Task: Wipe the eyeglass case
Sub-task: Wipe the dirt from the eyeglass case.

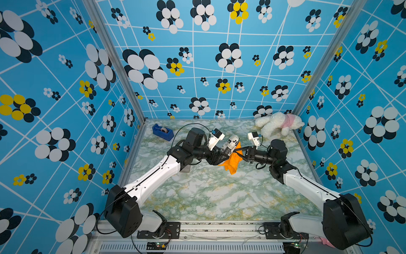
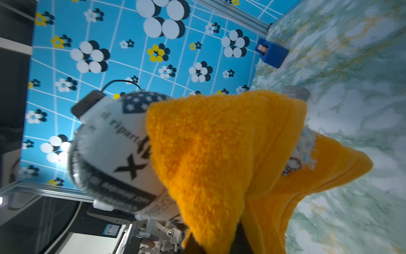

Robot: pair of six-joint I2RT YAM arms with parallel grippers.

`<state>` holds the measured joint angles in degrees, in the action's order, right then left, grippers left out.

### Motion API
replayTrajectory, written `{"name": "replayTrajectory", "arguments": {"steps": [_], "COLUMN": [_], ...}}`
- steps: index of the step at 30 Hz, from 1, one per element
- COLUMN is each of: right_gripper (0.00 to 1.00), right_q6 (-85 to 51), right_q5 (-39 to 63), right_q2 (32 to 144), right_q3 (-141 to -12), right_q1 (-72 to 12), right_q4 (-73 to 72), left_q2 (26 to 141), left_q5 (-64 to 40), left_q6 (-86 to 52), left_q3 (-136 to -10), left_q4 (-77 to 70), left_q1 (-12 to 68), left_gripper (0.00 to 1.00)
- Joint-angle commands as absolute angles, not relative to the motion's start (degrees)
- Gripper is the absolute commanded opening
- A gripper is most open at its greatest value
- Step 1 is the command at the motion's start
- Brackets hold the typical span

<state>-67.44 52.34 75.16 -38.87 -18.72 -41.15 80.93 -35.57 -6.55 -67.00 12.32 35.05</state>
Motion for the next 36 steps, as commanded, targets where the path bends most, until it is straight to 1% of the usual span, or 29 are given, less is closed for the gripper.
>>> {"name": "replayTrajectory", "arguments": {"steps": [1, 3, 5, 14, 17, 21, 22, 24, 25, 27, 30, 31, 33, 36], "right_gripper": [0.00, 0.00, 0.00, 0.00, 0.00, 0.00, 0.00, 0.00, 0.00, 0.00, 0.00, 0.00, 0.00, 0.00], "right_q6": [-83.8, -83.6, -80.1, -55.9, -47.1, -39.1, -35.9, -27.4, -23.1, -17.5, -13.6, -12.6, -11.1, -8.8], "right_q5": [49.8, 50.3, 51.0, 56.8, 56.5, 53.6, 51.9, 44.7, 39.2, 29.2, 19.8, 17.3, 10.3, -3.2], "right_q2": [77.7, 78.3, 77.0, 70.6, 69.5, 68.8, 68.9, 69.1, 69.3, 70.0, 71.2, 71.8, 73.4, 77.1], "right_q3": [-39.7, -41.1, -42.3, -52.5, -56.2, -58.2, -59.2, -62.6, -64.7, -67.9, -70.8, -71.5, -72.7, -74.4], "right_q1": [-18.8, -18.7, -17.9, -11.2, -11.0, -10.8, -10.8, -10.8, -10.8, -10.9, -11.0, -11.2, -12.2, -16.4], "right_q4": [-71.9, -71.7, -66.6, -29.9, -17.3, -5.0, 0.1, 14.3, 21.9, 32.6, 42.1, 44.7, 49.0, 54.1], "left_q2": [82.3, 82.3, 81.6, 76.0, 73.7, 72.5, 72.7, 74.0, 75.4, 78.8, 84.8, 86.3, 89.7, 95.0], "left_q5": [-37.0, -36.0, -35.1, -35.6, -34.5, -34.1, -33.8, -31.8, -30.1, -25.2, -16.0, -14.1, -13.6, -15.0], "left_q6": [-10.4, -8.8, -7.5, -6.4, -6.2, -7.2, -7.2, -6.8, -6.2, -5.2, -5.2, -5.3, -4.0, 0.5], "left_q3": [-65.6, -64.7, -63.2, -56.2, -55.0, -55.1, -55.6, -57.3, -58.8, -62.4, -67.4, -68.4, -70.4, -74.5], "left_q4": [6.1, 8.5, 10.8, 16.6, 17.7, 16.9, 16.7, 17.0, 17.9, 20.9, 24.4, 24.6, 24.3, 26.1], "left_q1": [36.0, 36.3, 36.3, 36.3, 36.1, 34.6, 34.2, 33.8, 33.8, 33.8, 33.8, 33.8, 33.9, 34.4], "left_gripper": [0.13, 0.12, 0.12, 0.12, 0.12, 0.13, 0.14, 0.14, 0.15, 0.15, 0.14, 0.12, 0.12, 0.13]}}
